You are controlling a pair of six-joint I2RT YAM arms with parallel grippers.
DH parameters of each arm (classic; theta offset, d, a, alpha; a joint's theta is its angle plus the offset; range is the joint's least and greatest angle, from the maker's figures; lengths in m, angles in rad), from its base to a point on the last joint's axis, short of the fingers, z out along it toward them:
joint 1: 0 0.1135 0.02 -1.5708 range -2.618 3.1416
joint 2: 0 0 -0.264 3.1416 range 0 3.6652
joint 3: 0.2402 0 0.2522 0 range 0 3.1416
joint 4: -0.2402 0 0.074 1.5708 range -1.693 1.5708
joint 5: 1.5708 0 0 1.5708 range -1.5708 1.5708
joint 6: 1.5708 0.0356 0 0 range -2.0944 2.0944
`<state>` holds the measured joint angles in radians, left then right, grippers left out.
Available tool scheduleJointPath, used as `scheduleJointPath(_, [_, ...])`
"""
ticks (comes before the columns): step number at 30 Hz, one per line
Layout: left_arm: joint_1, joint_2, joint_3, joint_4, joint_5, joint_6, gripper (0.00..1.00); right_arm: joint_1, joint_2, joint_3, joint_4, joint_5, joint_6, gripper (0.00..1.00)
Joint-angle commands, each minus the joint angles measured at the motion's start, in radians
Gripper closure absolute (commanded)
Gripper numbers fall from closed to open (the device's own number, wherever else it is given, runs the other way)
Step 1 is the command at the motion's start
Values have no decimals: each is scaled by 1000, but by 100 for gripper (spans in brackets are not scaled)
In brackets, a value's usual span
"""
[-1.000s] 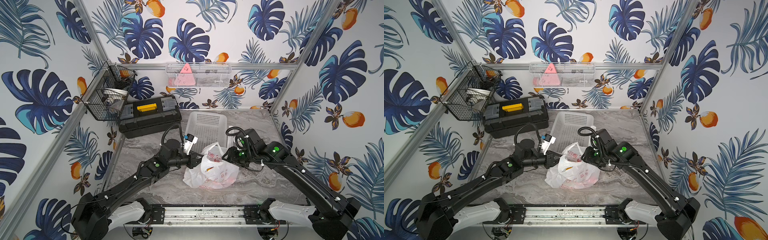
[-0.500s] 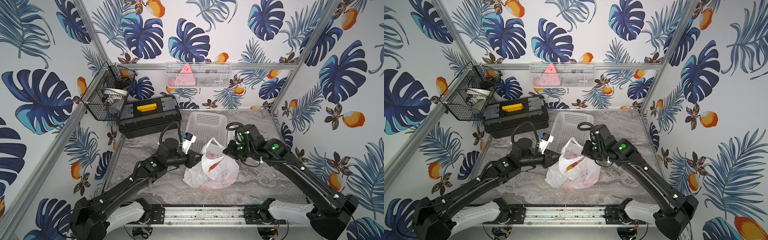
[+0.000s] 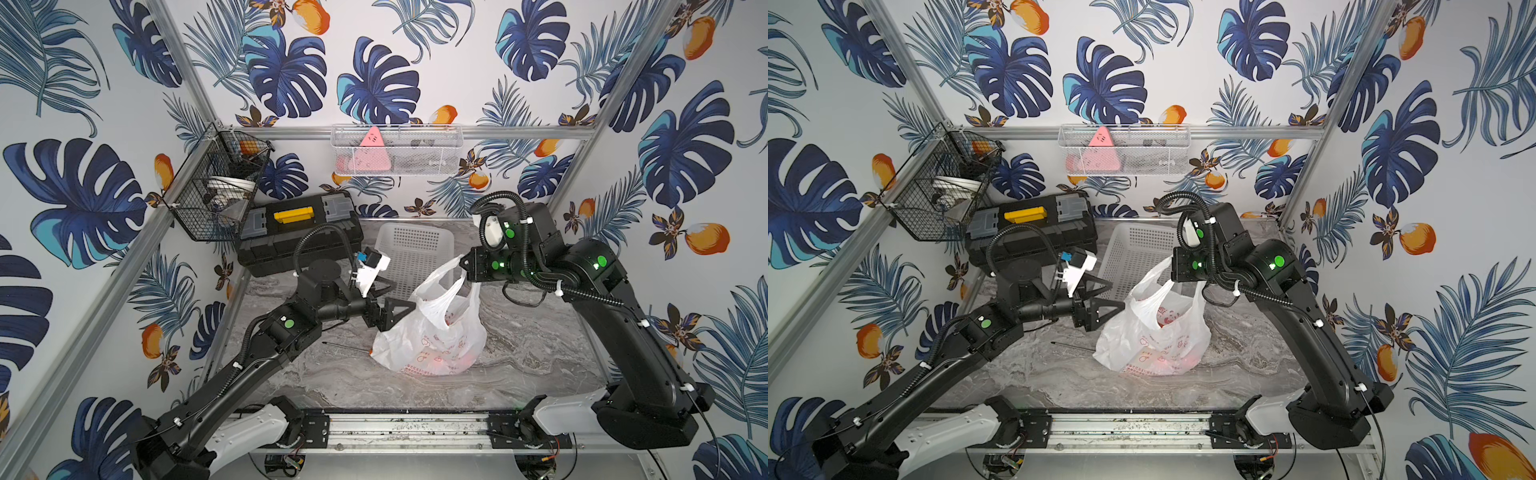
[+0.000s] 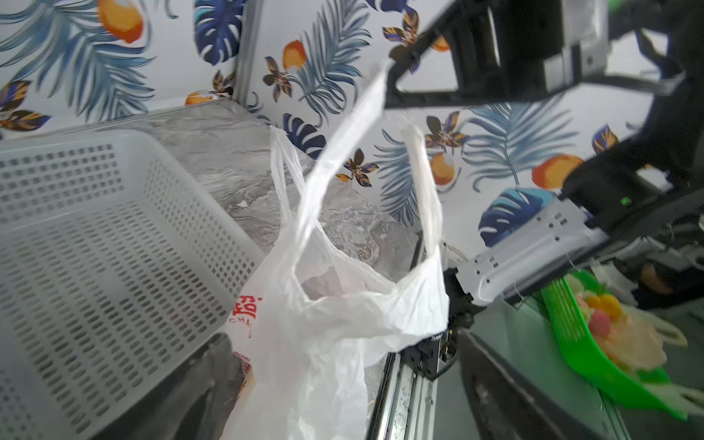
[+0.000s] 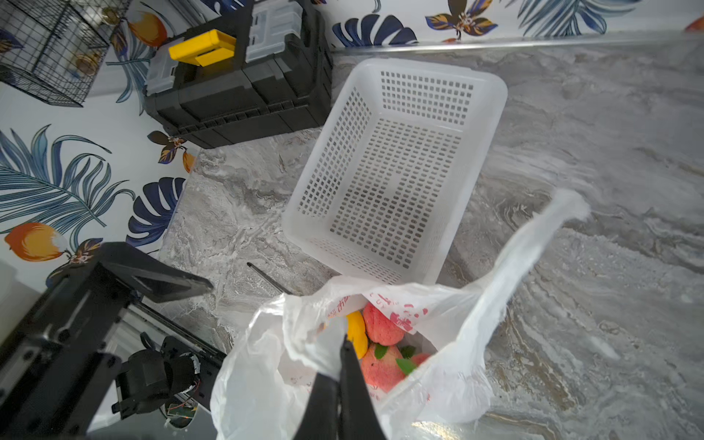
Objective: Place the peach into a plastic bag & tie a knot
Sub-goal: Adjust the plastic bag at the center of the board.
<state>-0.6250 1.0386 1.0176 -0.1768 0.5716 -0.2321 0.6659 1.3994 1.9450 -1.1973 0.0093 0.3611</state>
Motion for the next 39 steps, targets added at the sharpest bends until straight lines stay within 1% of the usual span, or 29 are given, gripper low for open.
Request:
scheduleJointPath(1, [-59,62,70,-47,-57,204,1,0,36,52,-25,-79,-66,96])
scheduleJointPath(3, [-97,112,120,-70,-115,261,1,0,39,52,-13,-115,-65,95])
scheduleJointPath(6, [-135,171,171,-70,-201,307,1,0,35,49,8,-161,-59,95])
scheduleJointPath(12, [-140,238,171,26,-309,349,1,0,21,37,51,-309,-70,95])
scheduleJointPath(14, [-130,249,175,55,-313,359,1,0,24,35,50,-342,-87,95])
scheduleJointPath(16, [-101,251,172,97,-262,342,1,0,27,32,49,-372,-100,95])
scheduleJointPath(20, [-7,240,152,157,-47,279,2,0,45,41,34,-433,-126,95])
scheduleJointPath(22, [40,233,123,223,67,231,2,0,47,36,37,-465,-132,95])
scheduleJointPath(24, [70,248,102,307,180,170,5,0,44,23,56,-496,-133,95])
scheduleJointPath(27, [70,301,102,388,284,98,12,-1,49,17,79,-537,-128,95])
scheduleJointPath(28, [70,316,95,436,312,59,16,-1,54,21,82,-546,-129,95])
scheduleJointPath(29, [70,326,83,484,330,21,20,-1,58,22,83,-549,-129,95])
scheduleJointPath(32, [70,341,55,575,360,-39,29,-3,62,16,94,-552,-131,95])
scheduleJointPath(36, [70,348,29,586,359,-45,43,-16,71,23,105,-557,-128,95])
scheduleJointPath(39, [68,350,2,628,350,-75,61,-31,77,25,118,-560,-124,95])
